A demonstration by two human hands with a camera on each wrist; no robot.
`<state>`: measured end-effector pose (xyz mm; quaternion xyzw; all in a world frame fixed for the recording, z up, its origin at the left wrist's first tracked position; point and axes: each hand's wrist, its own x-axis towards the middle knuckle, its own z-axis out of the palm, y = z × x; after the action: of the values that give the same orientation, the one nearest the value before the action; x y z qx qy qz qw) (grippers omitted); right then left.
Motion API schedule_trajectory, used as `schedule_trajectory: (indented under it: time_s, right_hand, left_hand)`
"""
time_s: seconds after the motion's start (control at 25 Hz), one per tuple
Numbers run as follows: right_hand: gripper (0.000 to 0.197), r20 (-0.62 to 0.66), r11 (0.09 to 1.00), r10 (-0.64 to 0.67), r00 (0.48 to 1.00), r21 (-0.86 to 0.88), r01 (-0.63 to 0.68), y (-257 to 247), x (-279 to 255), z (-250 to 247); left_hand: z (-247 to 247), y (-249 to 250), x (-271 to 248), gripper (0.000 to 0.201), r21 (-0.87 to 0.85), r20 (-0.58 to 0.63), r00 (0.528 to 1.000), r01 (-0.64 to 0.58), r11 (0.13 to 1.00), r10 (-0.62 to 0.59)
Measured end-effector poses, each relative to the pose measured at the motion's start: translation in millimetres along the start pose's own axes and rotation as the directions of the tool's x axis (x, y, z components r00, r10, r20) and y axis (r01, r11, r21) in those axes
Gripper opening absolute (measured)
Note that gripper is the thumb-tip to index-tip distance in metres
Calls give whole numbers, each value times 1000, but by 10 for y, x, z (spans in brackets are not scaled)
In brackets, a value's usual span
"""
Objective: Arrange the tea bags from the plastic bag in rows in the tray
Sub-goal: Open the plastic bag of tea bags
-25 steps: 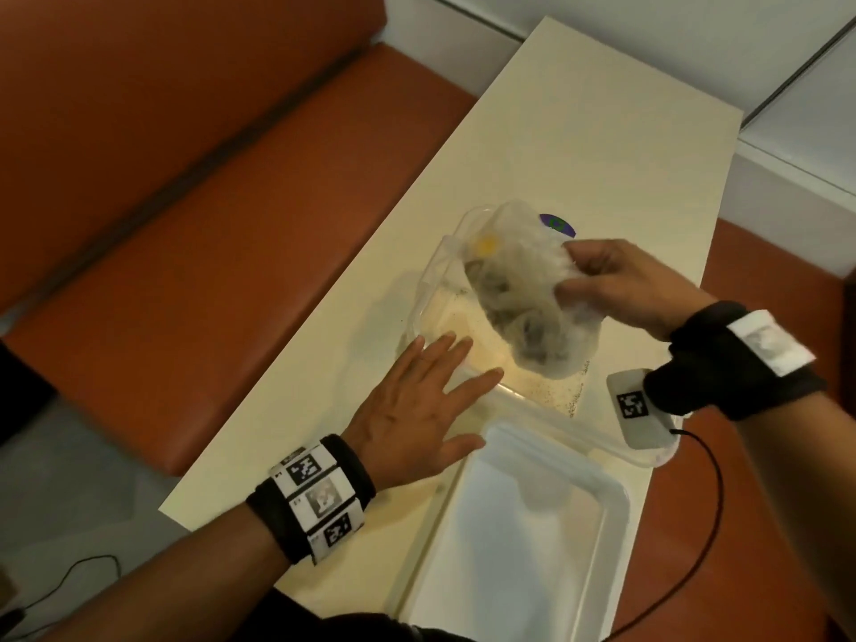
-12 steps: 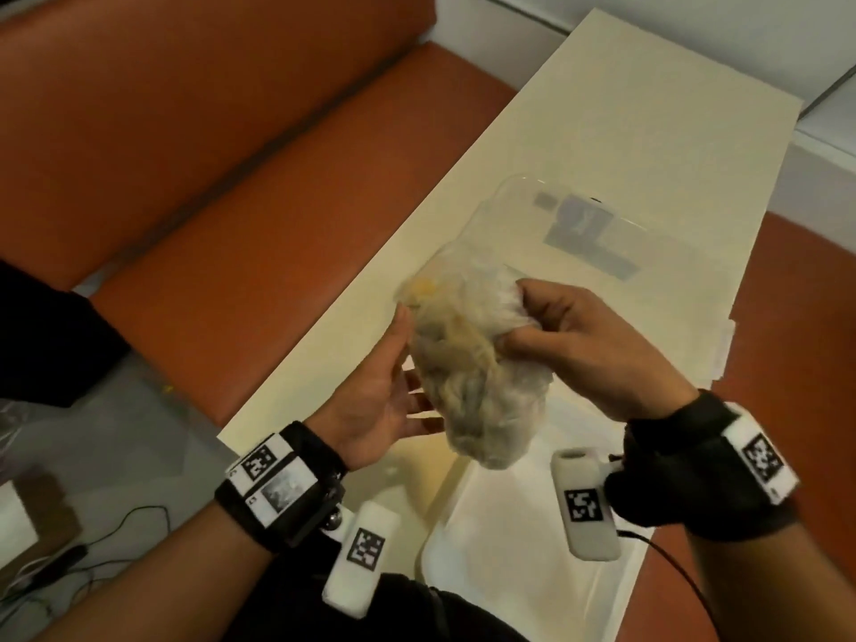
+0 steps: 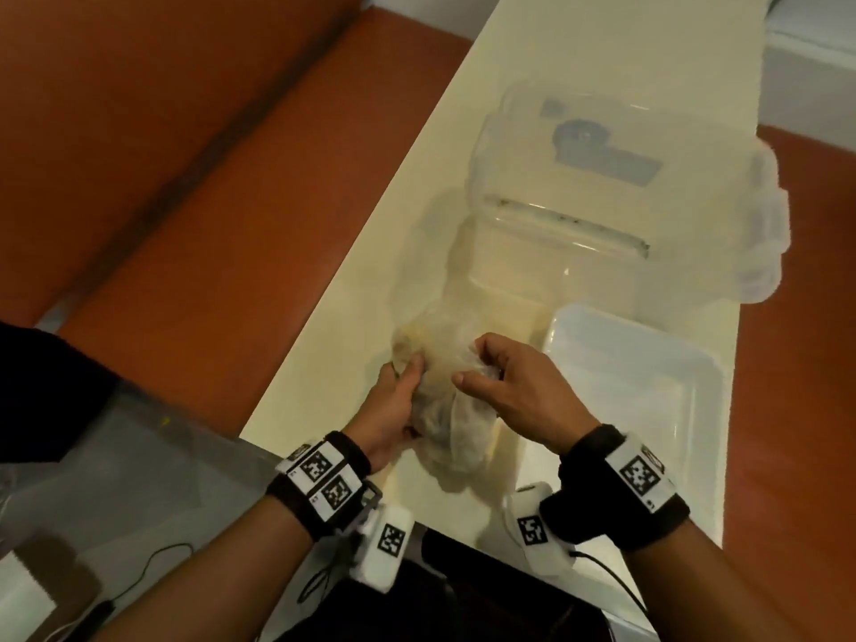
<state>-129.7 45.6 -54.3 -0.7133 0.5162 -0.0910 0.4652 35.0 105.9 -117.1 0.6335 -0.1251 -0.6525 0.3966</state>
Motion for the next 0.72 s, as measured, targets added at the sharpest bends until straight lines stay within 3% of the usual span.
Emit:
schedule_trajectory:
  time_s: [0.08,0.16,0.24,0.36,0.48,0.64,0.72]
  right_hand:
    - [24,-99,995,58,993,-74,-65,106,-50,247]
    - [35,-175,991,118,978,-46,-128,131,-173,427]
    - [49,-215,987,159,964,33,-156,109,-298,552]
    - [48,-238,971,200,951,181,-159,45,-441,644]
    - [31,-246,923,226,943,363,-127,-7,-509,672]
    - [21,-176,845,220,960,525,-98,-51,-493,676]
    - [22,-102,717,302,948,680,-156,-52,-415,629]
  left_hand:
    - [-124,-110,84,51,336,-13,992,-117,935,129]
    - [-273,-144,50,59,579,-12,962,-216,786,272]
    - [-383,-106,-60,55,679,15,930,-280,679,368]
    - [-413,-9,-201,28,620,146,865,-458,638,480]
    - [-300,99,-282,29,510,240,835,-543,668,495]
    - [-153,187,-181,52,289,175,936,-346,893,306]
    - [-135,167,-85,36,214,168,948,-302,929,269]
